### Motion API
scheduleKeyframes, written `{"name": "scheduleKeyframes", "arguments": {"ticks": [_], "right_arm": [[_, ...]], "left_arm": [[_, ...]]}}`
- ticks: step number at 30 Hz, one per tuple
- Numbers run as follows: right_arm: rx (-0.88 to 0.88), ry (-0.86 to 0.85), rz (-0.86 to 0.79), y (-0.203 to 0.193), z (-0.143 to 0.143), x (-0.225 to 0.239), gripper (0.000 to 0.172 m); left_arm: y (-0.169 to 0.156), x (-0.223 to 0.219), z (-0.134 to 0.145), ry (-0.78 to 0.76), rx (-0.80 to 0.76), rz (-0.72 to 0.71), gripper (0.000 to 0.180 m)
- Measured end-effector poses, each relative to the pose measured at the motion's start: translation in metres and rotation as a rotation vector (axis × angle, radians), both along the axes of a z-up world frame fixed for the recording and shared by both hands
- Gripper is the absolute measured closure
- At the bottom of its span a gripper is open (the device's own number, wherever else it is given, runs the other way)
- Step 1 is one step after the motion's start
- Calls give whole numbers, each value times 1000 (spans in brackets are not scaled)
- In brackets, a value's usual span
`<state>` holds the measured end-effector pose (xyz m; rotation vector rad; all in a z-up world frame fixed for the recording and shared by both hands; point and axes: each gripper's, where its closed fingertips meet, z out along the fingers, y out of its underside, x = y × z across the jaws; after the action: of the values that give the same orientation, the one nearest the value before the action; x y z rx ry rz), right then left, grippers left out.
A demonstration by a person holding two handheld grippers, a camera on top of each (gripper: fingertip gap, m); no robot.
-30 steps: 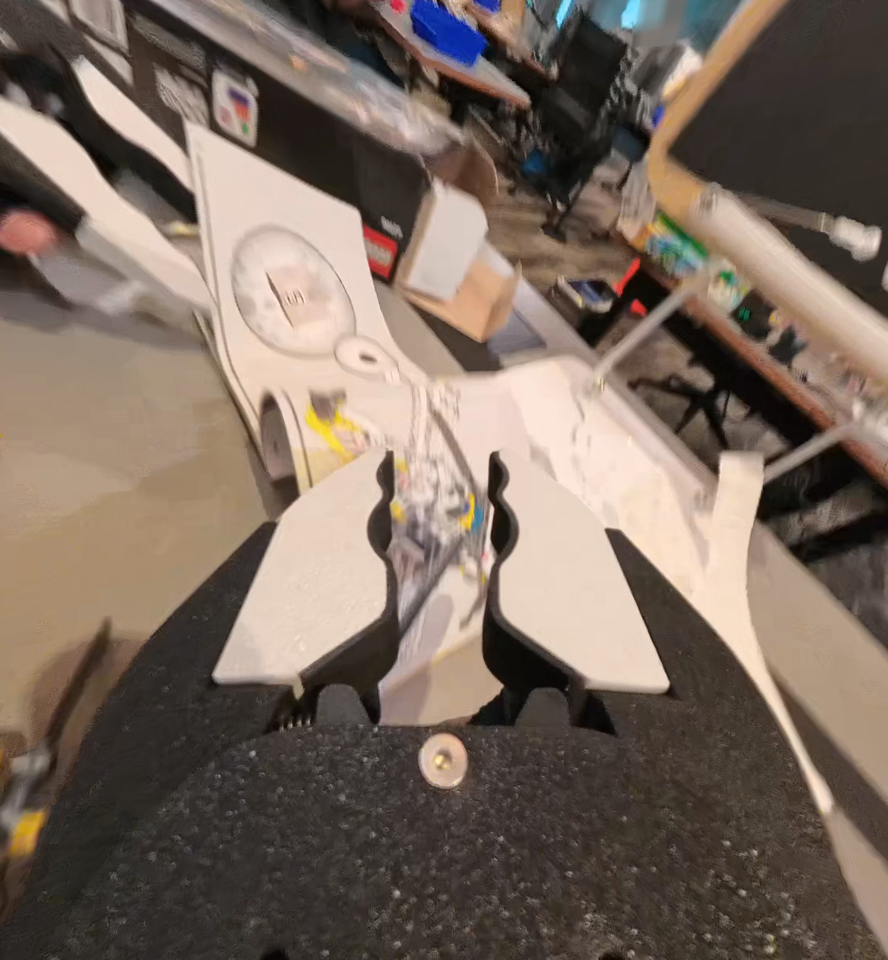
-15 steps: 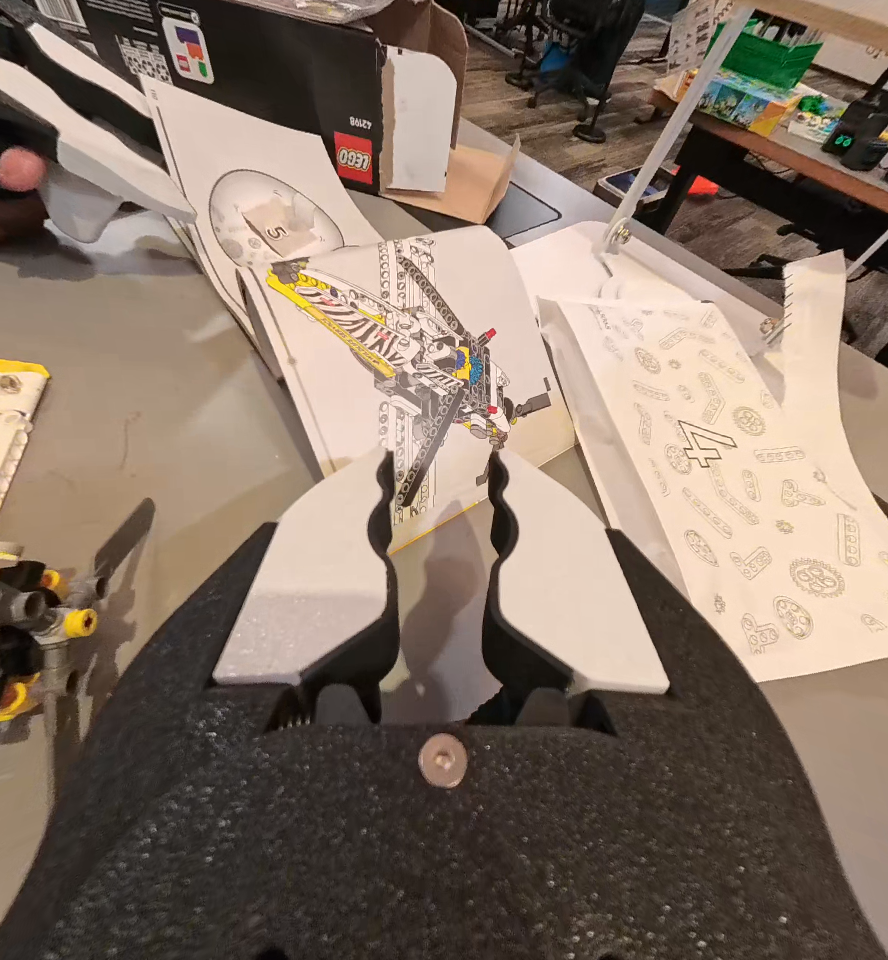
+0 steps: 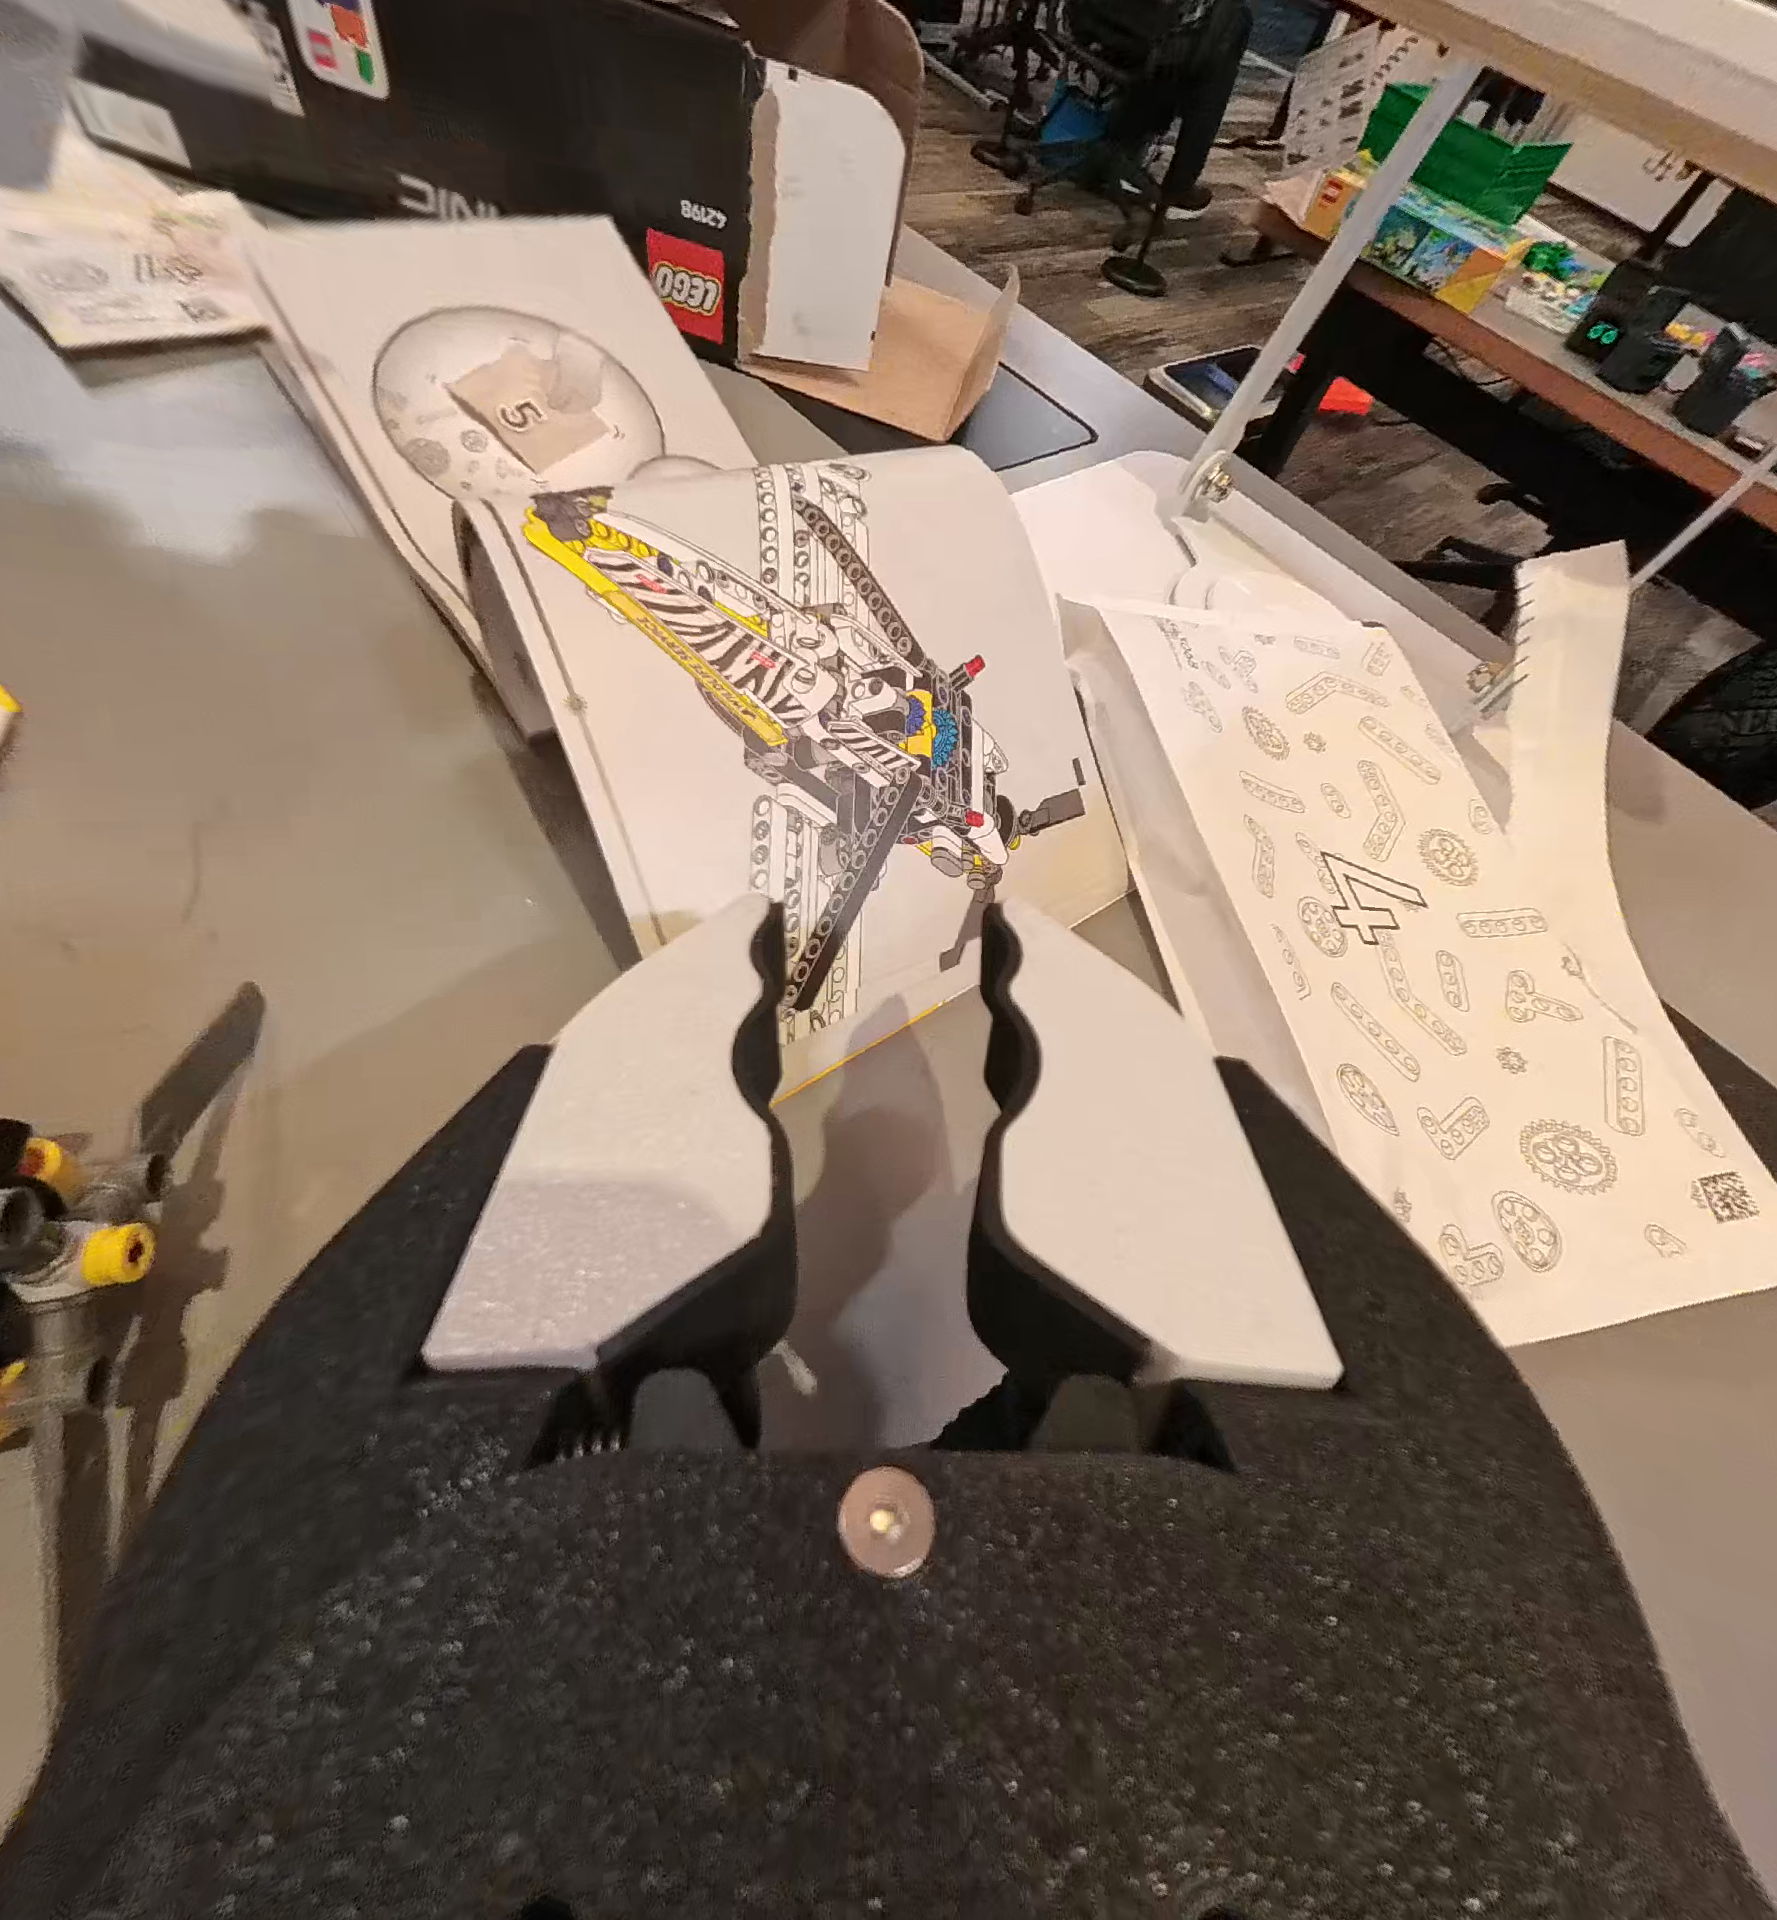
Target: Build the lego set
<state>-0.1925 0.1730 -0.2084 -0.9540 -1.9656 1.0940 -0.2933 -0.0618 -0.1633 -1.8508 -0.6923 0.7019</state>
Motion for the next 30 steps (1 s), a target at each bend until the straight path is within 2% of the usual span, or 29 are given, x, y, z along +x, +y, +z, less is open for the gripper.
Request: {"name": "scheduleKeyframes", "arguments": {"ticks": [1, 4, 7, 9, 14, 17, 24, 30], "right_arm": [[7, 7, -7, 0, 0, 0, 136], [22, 27, -20, 1, 2, 1, 135], [26, 39, -28, 1, 3, 3, 134], [24, 42, -27, 1, 3, 6, 134], [31, 51, -39, 2, 4, 8, 135], [55, 45, -55, 4, 1, 7, 135], [84, -7, -37, 1, -7, 5, 133], [33, -74, 0, 0, -11, 3, 132]], "left_arm": [[-4, -1, 10, 35, 27, 28, 109], [-12, 2, 29, 92, 137, 70, 108], [-7, 11, 22, 64, 188, 42, 108], [-2, 18, 15, 121, 142, 23, 114], [9, 31, 24, 435, 0, 2, 140], [10, 33, 30, 491, 18, 27, 140], [13, 24, -3, 406, -70, 48, 139], [23, 24, -15, 397, -147, 12, 139]]}}
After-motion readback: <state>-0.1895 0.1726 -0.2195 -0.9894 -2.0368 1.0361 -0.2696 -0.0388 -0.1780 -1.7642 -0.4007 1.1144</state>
